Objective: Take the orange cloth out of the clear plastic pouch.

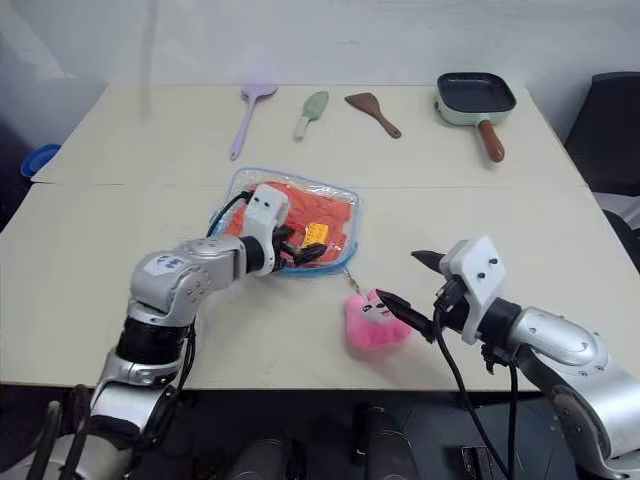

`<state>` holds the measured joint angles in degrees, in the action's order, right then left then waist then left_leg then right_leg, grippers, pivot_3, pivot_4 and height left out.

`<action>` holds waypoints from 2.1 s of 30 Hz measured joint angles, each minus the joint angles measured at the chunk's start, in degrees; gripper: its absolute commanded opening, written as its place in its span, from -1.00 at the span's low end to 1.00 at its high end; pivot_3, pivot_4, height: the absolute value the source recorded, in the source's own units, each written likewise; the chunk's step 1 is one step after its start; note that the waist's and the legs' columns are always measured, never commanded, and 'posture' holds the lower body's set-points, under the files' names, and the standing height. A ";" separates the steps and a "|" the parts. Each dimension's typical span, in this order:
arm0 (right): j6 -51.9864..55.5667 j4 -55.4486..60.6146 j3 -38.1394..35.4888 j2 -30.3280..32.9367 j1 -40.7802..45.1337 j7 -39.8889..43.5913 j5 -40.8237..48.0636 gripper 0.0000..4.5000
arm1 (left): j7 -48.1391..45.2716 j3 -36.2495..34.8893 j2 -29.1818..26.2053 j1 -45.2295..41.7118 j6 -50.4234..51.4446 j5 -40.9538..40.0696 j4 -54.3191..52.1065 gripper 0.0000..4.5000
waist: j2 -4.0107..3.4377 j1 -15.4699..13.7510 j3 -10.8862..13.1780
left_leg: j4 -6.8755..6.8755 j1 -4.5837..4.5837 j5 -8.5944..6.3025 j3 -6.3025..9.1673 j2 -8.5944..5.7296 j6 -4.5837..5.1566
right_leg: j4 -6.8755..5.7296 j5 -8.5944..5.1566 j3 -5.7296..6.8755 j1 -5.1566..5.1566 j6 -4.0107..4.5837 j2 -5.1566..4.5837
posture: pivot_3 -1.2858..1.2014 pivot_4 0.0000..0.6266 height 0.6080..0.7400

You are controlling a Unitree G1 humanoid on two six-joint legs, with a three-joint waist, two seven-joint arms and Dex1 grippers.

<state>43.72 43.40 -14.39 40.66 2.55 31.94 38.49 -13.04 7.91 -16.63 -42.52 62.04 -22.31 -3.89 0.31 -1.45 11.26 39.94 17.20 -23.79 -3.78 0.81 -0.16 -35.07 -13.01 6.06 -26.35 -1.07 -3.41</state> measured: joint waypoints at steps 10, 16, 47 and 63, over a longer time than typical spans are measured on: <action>0.25 2.26 0.34 -0.01 0.57 -3.26 2.19 1.00 | -2.50 2.31 2.01 -3.56 -1.71 3.95 6.00 0.81 | 0.00 0.01 0.00 | 0.01 0.00 0.01 0.00 0.01 -0.02 | -0.02 0.00 0.00 0.01 0.00 0.00 | 0.03 -0.52 1.00; 0.21 2.43 0.35 -0.01 0.57 -4.46 2.49 1.00 | -2.47 2.23 2.18 -4.03 -1.48 6.33 6.90 0.07 | 0.01 0.00 0.00 | 0.02 0.00 0.01 0.00 0.00 -0.01 | -0.02 0.00 0.00 0.01 0.00 -0.01 | 0.03 -0.52 1.00; -3.82 -11.75 14.52 0.45 19.80 14.03 3.51 1.00 | -7.91 -35.99 -32.42 26.03 -9.30 8.94 14.94 0.23 | 0.54 -0.07 0.03 | 0.04 0.14 -0.06 0.28 0.08 0.08 | -0.01 -0.04 0.33 -0.24 0.11 -0.20 | 0.03 -0.52 1.00; -5.66 -14.42 12.36 3.45 15.45 17.17 0.32 1.00 | -27.21 -42.83 -41.51 33.25 -14.67 -0.02 4.42 0.98 | 0.51 0.31 0.06 | 0.00 0.16 -0.15 0.23 0.14 0.08 | 0.03 -0.05 0.33 -0.28 0.12 -0.18 | 0.03 -0.52 1.00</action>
<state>38.06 28.98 -2.03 44.11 18.00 49.11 38.81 -40.26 -34.92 -58.15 -9.26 47.38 -22.33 0.53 0.82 -1.14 11.31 39.94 17.37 -23.94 -3.55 0.95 -0.08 -35.04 -13.06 6.38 -26.64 -0.95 -3.59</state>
